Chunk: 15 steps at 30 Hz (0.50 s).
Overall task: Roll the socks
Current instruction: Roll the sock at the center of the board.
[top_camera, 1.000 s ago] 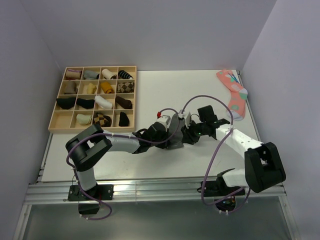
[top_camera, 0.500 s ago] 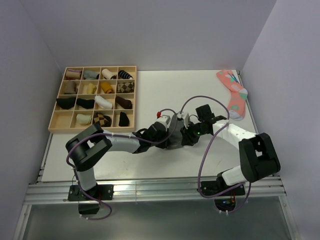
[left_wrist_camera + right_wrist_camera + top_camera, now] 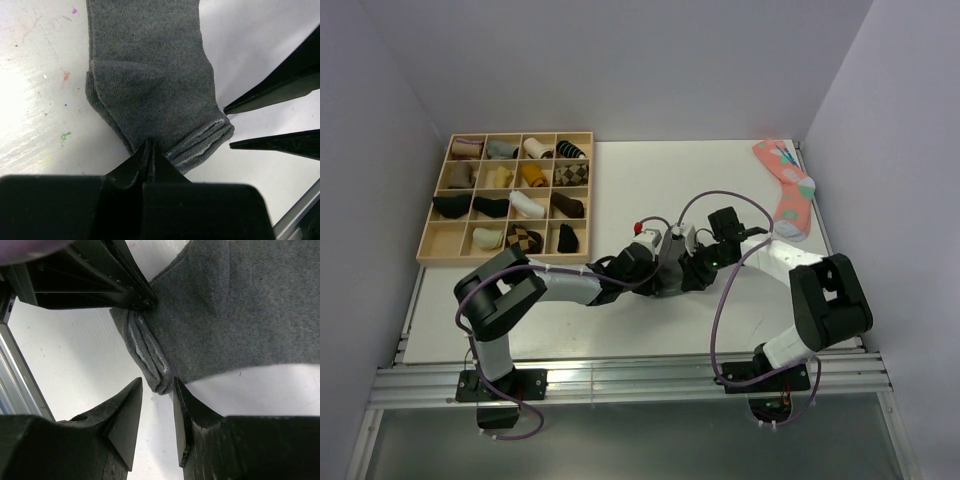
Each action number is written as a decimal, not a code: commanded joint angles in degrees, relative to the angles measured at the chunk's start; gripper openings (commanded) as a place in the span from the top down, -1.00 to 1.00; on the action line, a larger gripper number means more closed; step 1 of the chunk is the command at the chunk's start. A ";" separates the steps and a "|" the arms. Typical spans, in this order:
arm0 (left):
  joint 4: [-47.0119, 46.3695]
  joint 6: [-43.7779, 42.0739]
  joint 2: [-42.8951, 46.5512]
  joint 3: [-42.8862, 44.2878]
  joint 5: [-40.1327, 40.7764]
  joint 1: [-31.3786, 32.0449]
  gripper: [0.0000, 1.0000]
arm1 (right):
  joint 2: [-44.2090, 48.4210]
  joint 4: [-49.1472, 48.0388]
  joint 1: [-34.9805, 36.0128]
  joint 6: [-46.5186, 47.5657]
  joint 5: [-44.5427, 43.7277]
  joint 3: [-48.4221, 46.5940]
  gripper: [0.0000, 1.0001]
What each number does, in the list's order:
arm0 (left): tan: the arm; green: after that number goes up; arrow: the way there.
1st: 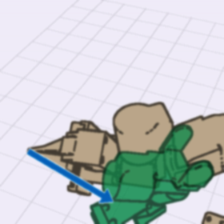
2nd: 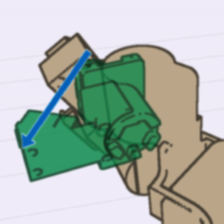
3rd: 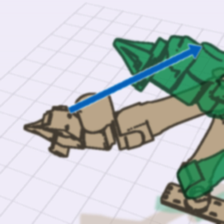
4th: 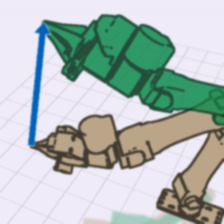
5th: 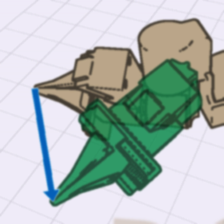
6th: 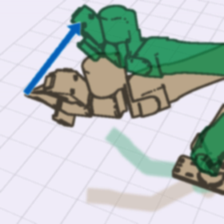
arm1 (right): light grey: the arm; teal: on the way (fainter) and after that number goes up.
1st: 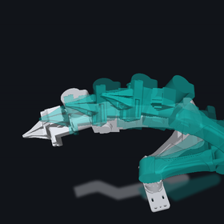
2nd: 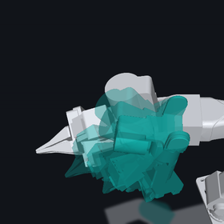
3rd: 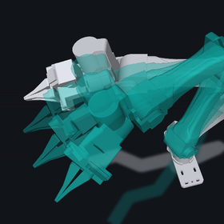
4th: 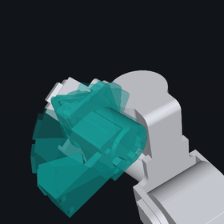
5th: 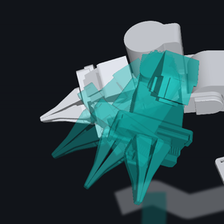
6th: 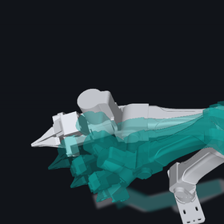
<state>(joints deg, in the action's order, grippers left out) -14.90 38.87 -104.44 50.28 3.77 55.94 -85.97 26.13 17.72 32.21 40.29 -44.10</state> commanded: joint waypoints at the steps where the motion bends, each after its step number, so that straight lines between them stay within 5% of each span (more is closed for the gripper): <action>1: 6.28 -2.66 -3.40 -0.62 -0.87 0.83 0.99 | -2.09 -0.38 -0.05 -0.48 0.58 -2.66 0.22; 11: 5.84 -2.14 -3.40 -1.06 -1.04 0.92 1.00 | -4.28 -0.82 0.13 -2.41 0.31 -4.15 0.21; 15: 4.35 -1.43 -2.52 -2.03 -1.05 0.84 0.99 | -6.31 0.32 0.21 -3.64 -1.53 -5.56 0.37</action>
<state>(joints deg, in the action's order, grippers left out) -15.35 40.16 -104.73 50.41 3.79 55.83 -90.26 26.46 17.74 30.85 40.66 -46.61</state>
